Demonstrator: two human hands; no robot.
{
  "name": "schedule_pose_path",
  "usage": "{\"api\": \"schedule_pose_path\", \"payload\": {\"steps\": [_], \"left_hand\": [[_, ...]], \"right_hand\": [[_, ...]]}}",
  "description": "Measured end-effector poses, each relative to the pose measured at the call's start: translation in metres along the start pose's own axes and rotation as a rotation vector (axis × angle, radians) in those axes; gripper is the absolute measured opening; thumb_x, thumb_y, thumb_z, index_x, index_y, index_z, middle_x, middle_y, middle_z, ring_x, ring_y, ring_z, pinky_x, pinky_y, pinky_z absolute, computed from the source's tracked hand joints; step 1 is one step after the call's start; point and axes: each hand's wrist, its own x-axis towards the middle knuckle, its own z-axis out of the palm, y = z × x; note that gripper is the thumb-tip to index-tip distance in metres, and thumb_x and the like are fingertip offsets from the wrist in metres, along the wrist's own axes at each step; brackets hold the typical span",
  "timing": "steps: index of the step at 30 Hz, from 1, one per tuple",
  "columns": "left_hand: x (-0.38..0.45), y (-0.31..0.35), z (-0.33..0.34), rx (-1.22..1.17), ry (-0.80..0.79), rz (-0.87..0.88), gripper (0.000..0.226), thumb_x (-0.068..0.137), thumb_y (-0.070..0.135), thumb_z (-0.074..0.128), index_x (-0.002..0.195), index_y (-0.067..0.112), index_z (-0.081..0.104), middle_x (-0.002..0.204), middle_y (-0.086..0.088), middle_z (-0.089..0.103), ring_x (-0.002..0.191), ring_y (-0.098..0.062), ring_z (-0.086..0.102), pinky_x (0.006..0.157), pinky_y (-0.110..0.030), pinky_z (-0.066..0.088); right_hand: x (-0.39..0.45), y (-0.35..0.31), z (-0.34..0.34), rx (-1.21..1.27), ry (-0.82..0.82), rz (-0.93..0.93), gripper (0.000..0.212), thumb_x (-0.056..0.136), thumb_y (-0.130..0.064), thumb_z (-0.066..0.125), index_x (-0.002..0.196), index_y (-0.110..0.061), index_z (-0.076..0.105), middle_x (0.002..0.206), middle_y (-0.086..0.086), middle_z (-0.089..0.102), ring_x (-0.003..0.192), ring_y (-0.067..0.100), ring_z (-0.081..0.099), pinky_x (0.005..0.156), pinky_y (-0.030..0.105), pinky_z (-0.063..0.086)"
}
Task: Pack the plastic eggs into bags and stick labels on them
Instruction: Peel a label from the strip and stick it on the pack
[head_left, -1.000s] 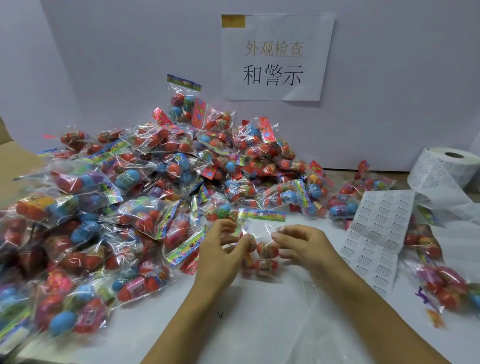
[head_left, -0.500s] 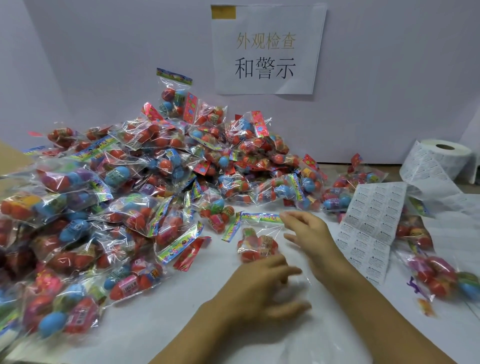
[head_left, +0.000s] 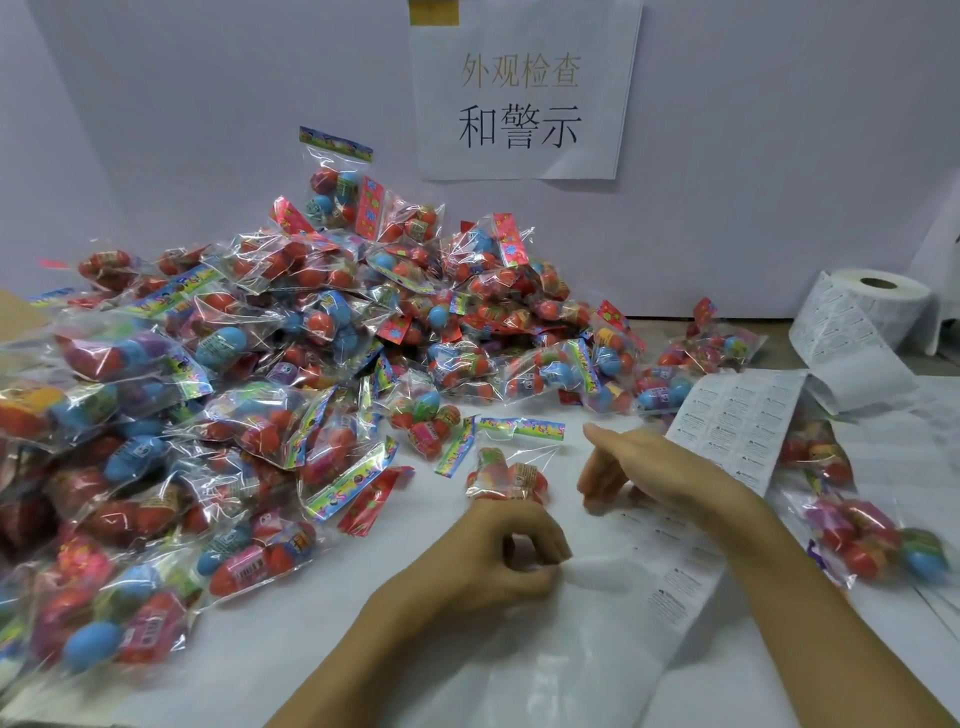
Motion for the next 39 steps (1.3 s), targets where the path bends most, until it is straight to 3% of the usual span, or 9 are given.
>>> {"api": "schedule_pose_path", "payload": {"steps": [3,7,10,14,17,23,29,35,39], "left_hand": [[-0.002,0.002,-0.008,-0.236,0.065,-0.078,0.011,0.075,0.019,0.071,0.074,0.030,0.073,0.088,-0.011,0.074,0.072,-0.011,0.063,0.065,-0.023,0.051],[-0.002,0.003,-0.010,-0.416,0.131,-0.093,0.021,0.070,0.008,0.070,0.067,0.028,0.065,0.095,-0.026,0.072,0.079,-0.021,0.067,0.070,-0.029,0.055],[-0.001,0.003,-0.011,-0.443,0.040,-0.129,0.025,0.068,0.005,0.069,0.080,0.027,0.066,0.094,-0.009,0.072,0.080,-0.020,0.062,0.070,-0.027,0.051],[0.000,0.004,-0.006,-0.717,0.064,-0.282,0.040,0.069,0.036,0.086,0.103,0.021,0.071,0.100,-0.009,0.063,0.084,-0.022,0.049,0.073,-0.031,0.038],[0.003,0.007,-0.004,-0.478,0.070,-0.282,0.036,0.077,0.056,0.076,0.097,0.026,0.078,0.092,-0.002,0.064,0.084,-0.016,0.052,0.074,-0.030,0.039],[0.001,0.012,-0.001,-0.495,0.035,-0.283,0.018,0.084,0.029,0.071,0.099,0.027,0.081,0.094,0.005,0.075,0.082,-0.012,0.066,0.076,-0.027,0.052],[0.006,0.012,-0.001,-0.546,0.081,-0.262,0.021,0.082,0.019,0.069,0.091,0.032,0.083,0.093,0.005,0.077,0.083,-0.009,0.068,0.076,-0.020,0.053],[0.005,0.009,0.003,-0.492,0.106,-0.184,0.019,0.084,0.016,0.069,0.087,0.029,0.082,0.084,-0.002,0.071,0.077,-0.012,0.060,0.073,-0.020,0.047],[0.004,0.009,0.004,-0.473,0.117,-0.175,0.014,0.082,0.013,0.071,0.088,0.019,0.082,0.081,-0.006,0.069,0.074,-0.014,0.058,0.071,-0.024,0.045]], "right_hand": [[-0.005,0.004,-0.009,-0.099,-0.107,-0.030,0.057,0.102,-0.054,0.042,0.085,-0.014,0.079,0.085,0.000,0.079,0.087,0.014,0.070,0.080,0.029,0.045],[-0.013,0.009,-0.017,-0.286,-0.202,-0.181,0.009,0.091,-0.033,0.073,0.100,-0.035,0.076,0.097,-0.015,0.074,0.095,0.002,0.067,0.082,0.013,0.044],[-0.016,0.009,-0.017,-0.285,-0.191,-0.204,0.018,0.090,-0.028,0.073,0.101,-0.042,0.074,0.102,-0.014,0.068,0.096,0.002,0.063,0.076,0.011,0.042],[-0.015,0.003,-0.009,-0.171,-0.110,-0.352,0.022,0.089,-0.020,0.075,0.100,-0.039,0.073,0.096,-0.020,0.068,0.095,-0.002,0.062,0.083,0.014,0.041],[-0.015,-0.002,-0.001,-0.154,-0.106,-0.464,0.024,0.087,-0.017,0.077,0.097,-0.038,0.074,0.094,-0.018,0.069,0.095,-0.003,0.062,0.080,0.008,0.041],[-0.017,-0.006,0.003,-0.068,0.098,-0.580,0.022,0.085,-0.014,0.079,0.096,-0.031,0.071,0.104,-0.017,0.068,0.110,0.000,0.060,0.100,0.027,0.042],[-0.022,-0.005,-0.006,-0.178,0.073,-0.629,0.013,0.079,-0.020,0.084,0.075,-0.028,0.074,0.073,-0.008,0.071,0.065,0.002,0.063,0.061,0.016,0.047],[-0.018,-0.003,0.000,-0.277,0.035,-0.531,0.026,0.065,-0.054,0.089,0.073,-0.032,0.077,0.074,-0.011,0.072,0.070,0.007,0.064,0.063,0.021,0.052],[-0.018,-0.004,0.001,-0.251,-0.029,-0.506,0.021,0.067,-0.051,0.089,0.078,-0.036,0.078,0.077,-0.014,0.073,0.072,0.004,0.065,0.063,0.014,0.049]]}}
